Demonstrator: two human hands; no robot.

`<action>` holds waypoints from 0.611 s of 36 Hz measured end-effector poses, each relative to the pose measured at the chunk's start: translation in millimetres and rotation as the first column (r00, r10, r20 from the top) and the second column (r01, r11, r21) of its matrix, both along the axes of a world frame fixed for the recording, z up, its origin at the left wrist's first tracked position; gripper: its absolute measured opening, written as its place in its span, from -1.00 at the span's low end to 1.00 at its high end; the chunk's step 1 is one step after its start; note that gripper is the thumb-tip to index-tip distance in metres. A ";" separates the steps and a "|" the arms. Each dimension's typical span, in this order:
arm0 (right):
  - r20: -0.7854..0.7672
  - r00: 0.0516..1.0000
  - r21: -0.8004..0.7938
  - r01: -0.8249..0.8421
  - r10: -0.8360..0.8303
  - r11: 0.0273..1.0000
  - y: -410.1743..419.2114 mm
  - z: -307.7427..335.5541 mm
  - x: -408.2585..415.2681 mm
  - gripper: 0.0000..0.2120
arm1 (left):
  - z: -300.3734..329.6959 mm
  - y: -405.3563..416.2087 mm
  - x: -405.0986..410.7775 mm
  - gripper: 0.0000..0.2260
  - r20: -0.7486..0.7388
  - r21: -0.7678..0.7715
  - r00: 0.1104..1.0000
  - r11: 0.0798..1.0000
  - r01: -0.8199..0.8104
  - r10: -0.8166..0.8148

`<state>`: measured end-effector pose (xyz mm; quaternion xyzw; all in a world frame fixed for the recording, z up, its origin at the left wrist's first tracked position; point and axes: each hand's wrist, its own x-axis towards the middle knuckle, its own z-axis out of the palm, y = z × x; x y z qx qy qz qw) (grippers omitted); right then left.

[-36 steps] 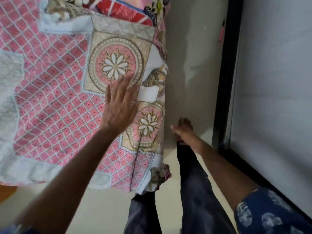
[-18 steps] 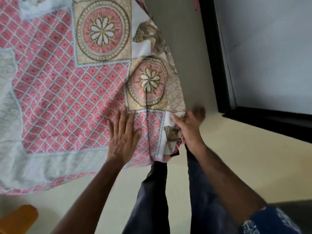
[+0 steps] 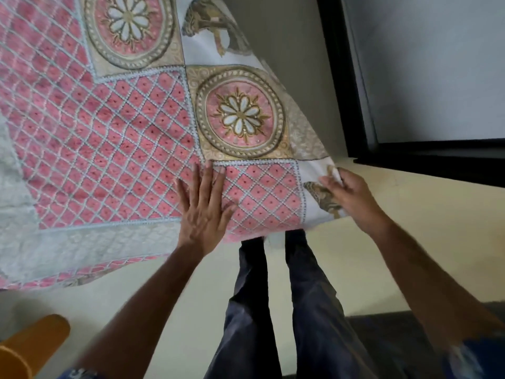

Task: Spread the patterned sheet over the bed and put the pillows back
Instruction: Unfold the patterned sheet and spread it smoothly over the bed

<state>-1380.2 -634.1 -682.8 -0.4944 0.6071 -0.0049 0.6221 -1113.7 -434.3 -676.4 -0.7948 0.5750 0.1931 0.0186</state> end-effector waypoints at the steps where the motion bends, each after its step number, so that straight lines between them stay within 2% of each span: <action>1: -0.014 1.000 -0.010 -0.026 0.026 1.000 -3.7 -11.5 3.1 -0.87 | 0.4 -0.2 -5.7 -0.37 0.003 0.016 1.000 1.000 -0.026 0.026; 3: -0.047 0.996 -0.043 -0.076 0.074 0.996 -7.0 -33.2 12.0 -0.87 | 0.1 0.8 -13.6 -0.37 0.017 0.046 0.999 0.998 -0.051 0.050; 5: -0.151 0.980 -0.127 -0.147 0.128 0.981 -7.0 -53.6 20.3 -0.81 | 0.8 2.6 -18.8 -0.37 0.024 0.065 0.998 0.996 -0.055 0.054; 8: -0.282 0.952 -0.152 -0.167 0.119 0.974 -7.9 -73.1 26.4 -0.83 | 1.7 5.0 -19.8 -0.38 0.022 0.076 0.998 0.995 -0.062 0.061; 11: -0.344 0.931 -0.231 -0.213 0.126 0.949 -11.4 -69.5 37.6 -0.68 | 1.7 7.0 -16.1 -0.38 0.018 0.076 0.998 0.995 -0.060 0.059; 15: -0.163 0.935 -0.404 -0.354 0.315 0.843 -0.6 -29.0 77.7 -0.65 | 8.3 10.8 -7.7 -0.44 0.025 0.041 0.997 0.996 -0.078 0.077; 19: -0.045 0.841 -0.499 -0.487 0.540 0.717 29.3 13.0 122.3 -0.65 | 18.9 21.3 8.6 -0.43 -0.005 0.042 0.989 0.988 -0.150 0.151; 22: -0.044 0.743 -0.621 -0.544 0.668 0.564 53.7 31.5 152.8 -0.63 | 30.4 38.3 26.2 -0.38 -0.017 0.106 0.964 0.960 -0.261 0.264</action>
